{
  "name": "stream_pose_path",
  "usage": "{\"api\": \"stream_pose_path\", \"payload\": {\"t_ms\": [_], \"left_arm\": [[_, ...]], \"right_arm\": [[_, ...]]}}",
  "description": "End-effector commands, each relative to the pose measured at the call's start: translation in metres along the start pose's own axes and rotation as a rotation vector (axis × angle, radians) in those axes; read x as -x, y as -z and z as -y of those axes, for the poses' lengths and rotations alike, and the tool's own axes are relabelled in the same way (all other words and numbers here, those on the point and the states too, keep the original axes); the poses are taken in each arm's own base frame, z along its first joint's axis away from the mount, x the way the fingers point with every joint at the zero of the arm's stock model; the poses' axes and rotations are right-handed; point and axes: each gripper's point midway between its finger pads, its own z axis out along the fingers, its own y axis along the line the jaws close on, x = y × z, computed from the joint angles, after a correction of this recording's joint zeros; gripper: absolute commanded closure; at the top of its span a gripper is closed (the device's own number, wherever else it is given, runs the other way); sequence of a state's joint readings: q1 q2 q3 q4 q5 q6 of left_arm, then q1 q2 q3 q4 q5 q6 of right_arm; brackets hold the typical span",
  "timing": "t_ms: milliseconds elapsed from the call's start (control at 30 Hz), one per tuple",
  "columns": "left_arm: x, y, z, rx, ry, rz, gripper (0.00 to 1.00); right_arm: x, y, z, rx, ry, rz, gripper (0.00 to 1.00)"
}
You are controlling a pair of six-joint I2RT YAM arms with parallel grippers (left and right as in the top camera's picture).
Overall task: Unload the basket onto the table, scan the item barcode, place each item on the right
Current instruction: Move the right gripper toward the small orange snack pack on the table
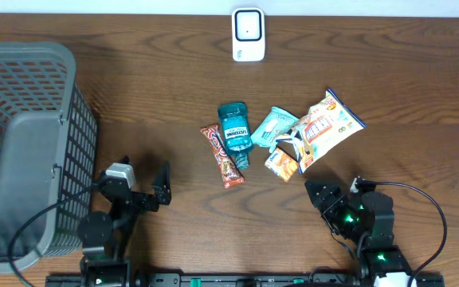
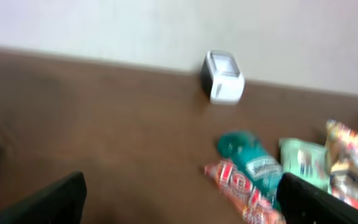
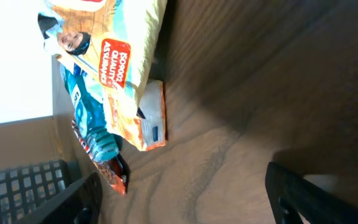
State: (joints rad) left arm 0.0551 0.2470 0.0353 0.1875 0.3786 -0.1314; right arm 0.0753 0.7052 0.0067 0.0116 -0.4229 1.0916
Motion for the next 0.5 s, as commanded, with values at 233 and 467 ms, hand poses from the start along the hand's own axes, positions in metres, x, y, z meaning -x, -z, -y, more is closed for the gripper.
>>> {"api": "stream_pose_path", "payload": {"t_ms": [233,467], "left_arm": [[0.006,0.000,0.002,-0.007,0.008,0.021,0.02],[-0.021,0.001,-0.003,0.016,0.045,-0.087,0.02]], "right_arm": [[0.002,-0.003,0.002,-0.021,0.036,0.027,0.19],[-0.006,-0.014,-0.007,-0.019,0.053,0.040,0.19]]}}
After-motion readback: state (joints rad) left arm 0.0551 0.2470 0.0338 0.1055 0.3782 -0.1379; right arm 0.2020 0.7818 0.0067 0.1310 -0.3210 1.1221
